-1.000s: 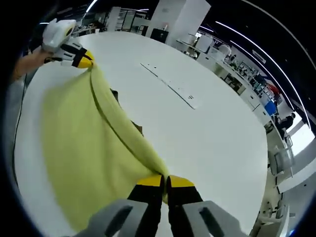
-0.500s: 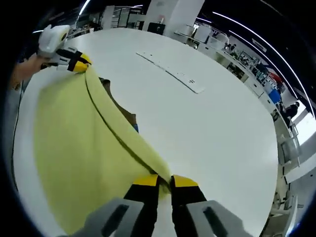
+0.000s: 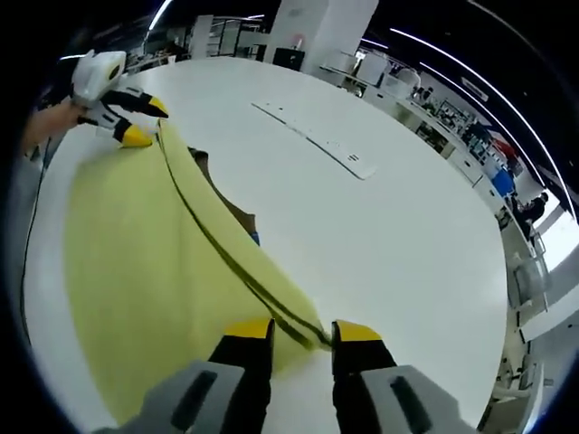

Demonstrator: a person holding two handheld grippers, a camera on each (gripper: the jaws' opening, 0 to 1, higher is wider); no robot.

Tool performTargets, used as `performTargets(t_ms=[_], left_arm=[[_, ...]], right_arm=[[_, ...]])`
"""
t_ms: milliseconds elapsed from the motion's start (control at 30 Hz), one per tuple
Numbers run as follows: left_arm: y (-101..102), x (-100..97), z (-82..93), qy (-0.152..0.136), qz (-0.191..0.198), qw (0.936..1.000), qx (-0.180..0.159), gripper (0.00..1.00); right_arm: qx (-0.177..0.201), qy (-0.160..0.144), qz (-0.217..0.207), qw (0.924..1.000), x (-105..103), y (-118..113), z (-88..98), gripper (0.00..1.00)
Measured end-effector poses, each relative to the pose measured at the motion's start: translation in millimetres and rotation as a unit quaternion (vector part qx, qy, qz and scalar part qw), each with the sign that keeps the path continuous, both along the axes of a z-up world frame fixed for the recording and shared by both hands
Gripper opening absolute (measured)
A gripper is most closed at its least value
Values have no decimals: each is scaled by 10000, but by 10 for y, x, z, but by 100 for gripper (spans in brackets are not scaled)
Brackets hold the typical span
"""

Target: Fold the garment on the visible template until the final outline fits inside the template.

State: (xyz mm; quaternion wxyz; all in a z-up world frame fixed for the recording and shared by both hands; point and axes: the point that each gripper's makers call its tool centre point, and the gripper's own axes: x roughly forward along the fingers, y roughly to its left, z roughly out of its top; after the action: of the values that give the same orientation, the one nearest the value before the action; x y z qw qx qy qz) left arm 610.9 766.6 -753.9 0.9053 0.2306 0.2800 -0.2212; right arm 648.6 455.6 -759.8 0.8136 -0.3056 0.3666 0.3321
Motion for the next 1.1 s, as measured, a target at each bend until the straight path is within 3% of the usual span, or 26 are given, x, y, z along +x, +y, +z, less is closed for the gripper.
performTargets(t_ms=[167, 333, 500, 733, 867, 967, 1100], left_arm=[[-4, 156, -8, -168, 62, 9998, 103, 31], [101, 373, -7, -356, 545, 9978, 106, 25], [104, 498, -15, -454, 686, 9966, 76, 19], [208, 491, 66, -436, 1091, 9926, -314, 23], [259, 367, 67, -240, 1235, 9899, -648, 31], [247, 282, 109, -186, 1291, 9855, -1088, 36], [256, 144, 153, -89, 1208, 9850, -1229, 46]], right_arm=[[247, -118, -244, 9993, 85, -11, -17, 19], [842, -267, -890, 9921, 252, -16, 13, 18], [984, -314, -1049, 9891, 321, 6, -10, 12], [1194, -361, -1405, 9822, 351, -14, 63, 14], [1374, -234, -1394, 9804, 285, 23, 113, 20], [1518, -112, -1354, 9790, 212, 62, 155, 28], [1790, 114, -1428, 9734, 93, 110, 207, 48]])
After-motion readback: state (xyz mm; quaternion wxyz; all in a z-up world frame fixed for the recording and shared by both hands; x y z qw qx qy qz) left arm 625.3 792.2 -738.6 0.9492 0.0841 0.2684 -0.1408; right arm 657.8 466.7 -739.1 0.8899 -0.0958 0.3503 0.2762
